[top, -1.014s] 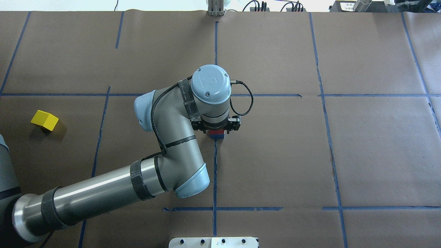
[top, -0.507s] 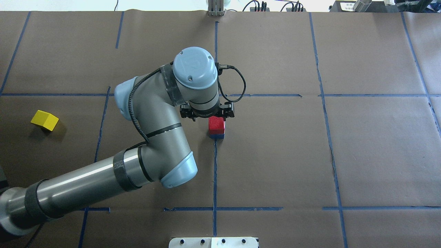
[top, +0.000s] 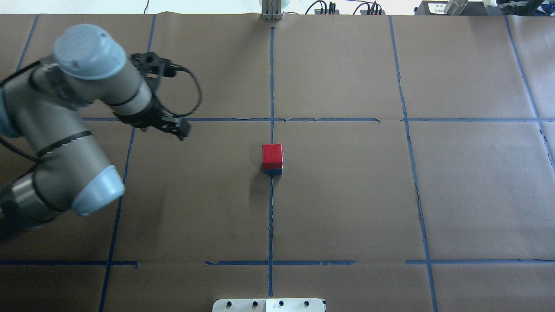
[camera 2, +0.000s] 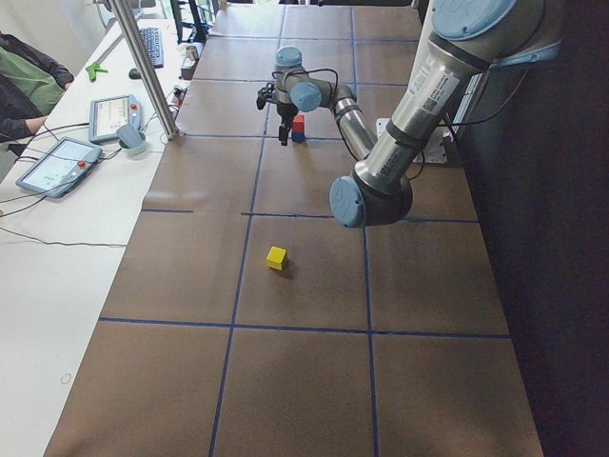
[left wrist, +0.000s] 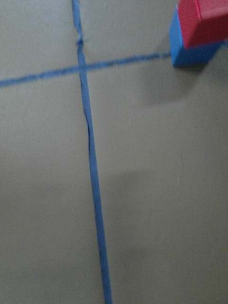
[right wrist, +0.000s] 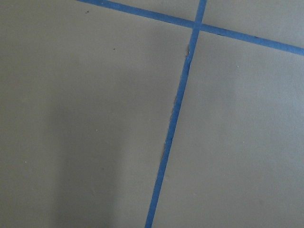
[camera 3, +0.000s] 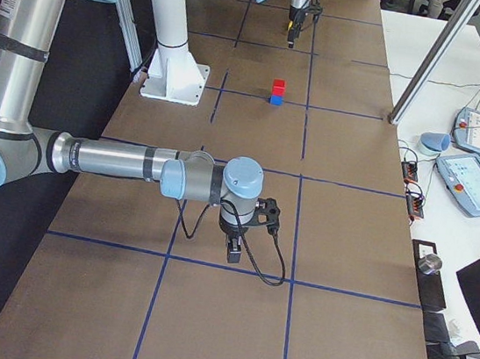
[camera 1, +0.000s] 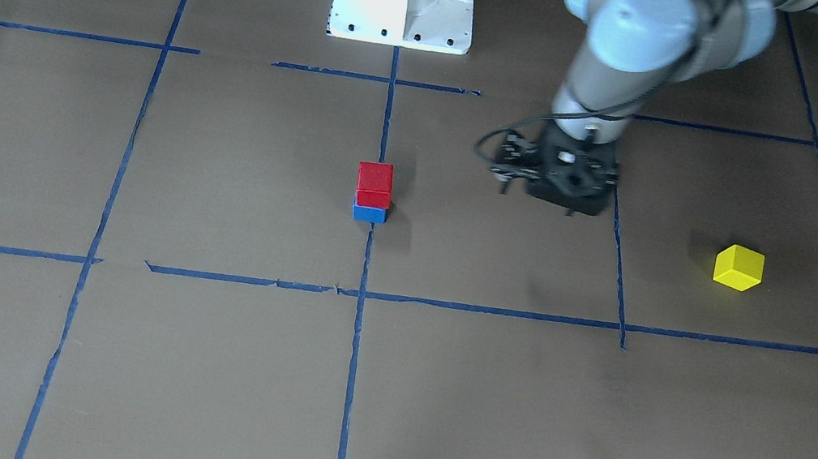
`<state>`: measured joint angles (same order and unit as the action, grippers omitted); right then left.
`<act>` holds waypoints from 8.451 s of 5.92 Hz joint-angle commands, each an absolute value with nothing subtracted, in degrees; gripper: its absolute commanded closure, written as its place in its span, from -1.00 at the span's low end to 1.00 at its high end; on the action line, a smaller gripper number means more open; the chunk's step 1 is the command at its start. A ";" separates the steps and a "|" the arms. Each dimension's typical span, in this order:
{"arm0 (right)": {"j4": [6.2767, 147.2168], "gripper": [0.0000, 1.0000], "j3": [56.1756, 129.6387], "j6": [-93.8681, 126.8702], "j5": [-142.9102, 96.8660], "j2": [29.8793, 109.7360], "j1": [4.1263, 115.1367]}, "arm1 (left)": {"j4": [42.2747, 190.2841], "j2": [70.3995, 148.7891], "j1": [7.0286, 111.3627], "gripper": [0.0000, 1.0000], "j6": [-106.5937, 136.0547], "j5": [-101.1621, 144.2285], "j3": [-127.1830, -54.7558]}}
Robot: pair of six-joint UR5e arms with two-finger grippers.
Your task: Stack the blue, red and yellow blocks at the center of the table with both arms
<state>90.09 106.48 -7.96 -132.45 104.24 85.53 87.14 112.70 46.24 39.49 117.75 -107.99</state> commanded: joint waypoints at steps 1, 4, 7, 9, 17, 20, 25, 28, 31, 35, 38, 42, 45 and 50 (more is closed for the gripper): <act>90.09 -1.00 106.08 -8.00 -132.54 104.24 85.52 | 100.43 94.05 54.37 -1.00 24.93 121.72 -109.26; 90.09 -1.00 105.91 -8.09 -132.54 104.24 85.52 | 121.26 88.24 55.81 -1.00 25.40 122.52 -95.84; 90.09 -1.00 105.56 -8.09 -132.54 104.24 85.52 | 121.29 90.68 55.55 -1.00 29.44 122.43 -91.26; 90.09 -1.00 105.56 -8.09 -132.54 104.24 85.52 | 121.29 92.89 55.20 -0.97 29.44 122.43 -88.07; 90.09 -1.00 105.38 -8.17 -134.21 104.15 85.52 | 82.81 123.95 44.09 1.00 57.92 120.09 -100.65; 90.09 -1.00 105.21 -8.09 -134.21 103.62 85.52 | 79.28 146.45 35.72 1.00 71.59 113.96 -86.47; 90.09 -1.00 105.20 -8.09 -134.21 103.71 85.52 | 79.63 147.39 30.59 0.95 73.92 111.18 -84.02; 90.09 -1.00 105.21 -8.09 -134.30 103.62 85.52 | 79.89 147.30 30.67 0.94 73.83 111.18 -83.94; 90.09 -1.00 105.21 -8.09 -134.30 103.62 85.52 | 79.89 146.87 30.85 0.81 73.48 111.18 -83.94; 90.09 -1.00 105.21 -8.09 -134.30 103.62 85.52 | 79.55 146.43 34.34 -1.00 71.04 110.48 -87.60; 90.09 -1.00 105.12 -8.09 -134.30 103.62 85.52 | 80.58 122.28 45.57 -1.00 47.04 118.81 -107.41; 90.09 -1.00 104.77 -7.39 -134.21 103.62 85.52 | 81.47 92.58 82.86 -1.00 -4.21 136.91 -101.41; 90.09 -1.00 104.85 -7.38 -134.30 103.62 85.52 | 81.47 83.43 88.42 -1.00 -9.49 136.50 -98.53; 90.09 -1.00 104.77 -7.47 -134.30 103.36 85.52 | 81.74 83.14 88.33 -1.00 -9.41 134.03 -98.70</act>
<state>90.09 104.78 -7.45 -134.25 103.37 85.52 81.70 83.12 88.36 -9.43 134.07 -98.86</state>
